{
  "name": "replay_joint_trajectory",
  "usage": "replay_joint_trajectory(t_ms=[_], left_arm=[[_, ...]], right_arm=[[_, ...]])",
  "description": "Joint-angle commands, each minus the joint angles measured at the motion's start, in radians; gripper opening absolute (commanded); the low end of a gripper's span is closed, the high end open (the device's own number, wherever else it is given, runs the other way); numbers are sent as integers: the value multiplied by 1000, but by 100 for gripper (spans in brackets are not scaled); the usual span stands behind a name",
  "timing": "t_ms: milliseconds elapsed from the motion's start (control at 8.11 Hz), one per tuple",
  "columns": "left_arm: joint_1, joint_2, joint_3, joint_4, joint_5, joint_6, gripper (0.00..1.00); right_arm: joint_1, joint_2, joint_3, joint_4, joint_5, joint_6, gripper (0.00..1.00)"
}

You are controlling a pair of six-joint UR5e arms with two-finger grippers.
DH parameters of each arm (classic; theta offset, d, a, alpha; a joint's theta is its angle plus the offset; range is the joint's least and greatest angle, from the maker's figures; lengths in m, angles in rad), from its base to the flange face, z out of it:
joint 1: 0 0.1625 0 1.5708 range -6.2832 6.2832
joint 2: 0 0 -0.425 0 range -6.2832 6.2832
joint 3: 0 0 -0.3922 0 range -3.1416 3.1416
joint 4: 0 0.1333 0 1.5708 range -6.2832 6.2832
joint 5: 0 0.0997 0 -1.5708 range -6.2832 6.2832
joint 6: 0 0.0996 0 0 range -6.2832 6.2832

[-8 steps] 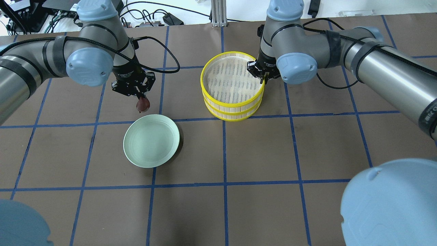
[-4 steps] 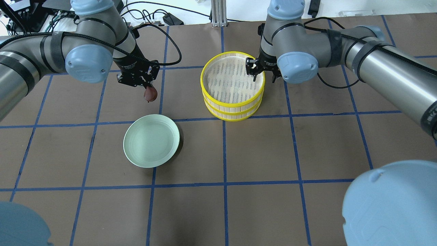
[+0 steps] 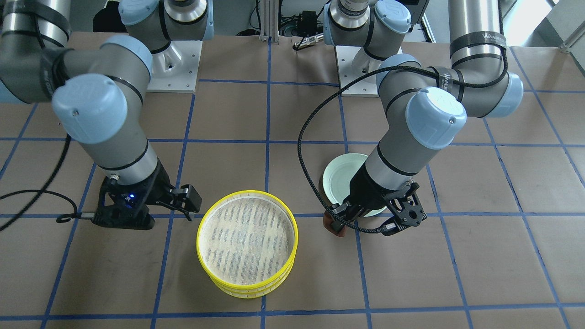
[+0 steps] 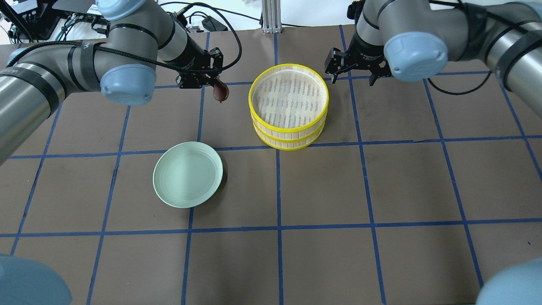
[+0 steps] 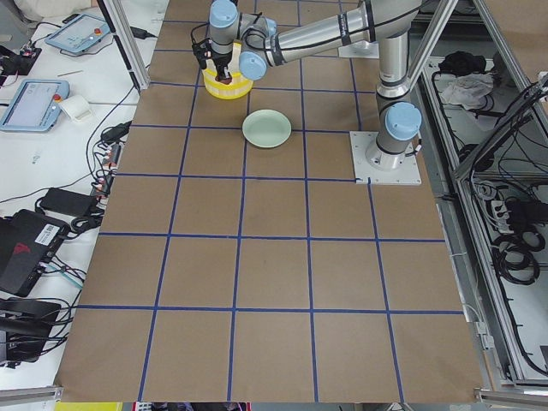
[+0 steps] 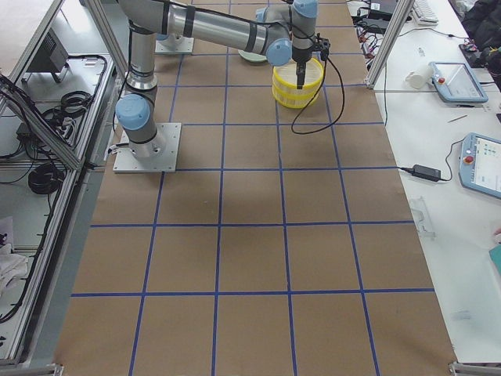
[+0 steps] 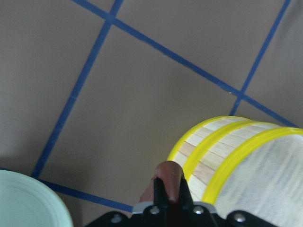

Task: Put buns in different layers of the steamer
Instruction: 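Lift the brown bun with the left gripper while the right gripper releases the steamer, then carry the brown bun with the left gripper into the top steamer tier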

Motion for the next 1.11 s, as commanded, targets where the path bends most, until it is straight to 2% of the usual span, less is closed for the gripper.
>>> replay_joint_trajectory(t_ms=[0, 123, 247, 616, 863, 986], left_arm=[[-20, -6, 0, 82, -129, -191, 0], [-25, -10, -1, 84, -205, -244, 0], [-44, -19, -1, 90, -241, -277, 0], [-132, -119, 28, 238, -245, -403, 0], [-147, -141, 32, 239, -243, -403, 0], [-147, -145, 35, 239, -243, -403, 7]], right_arm=[[-89, -141, -4, 198, -2, -195, 100], [-133, -155, -4, 221, 7, -284, 100], [-147, -175, -2, 278, -2, -306, 100], [-108, -236, -2, 291, -4, -280, 100], [-77, -253, -4, 309, -4, -201, 100], [-77, -252, -4, 309, -4, -199, 100]])
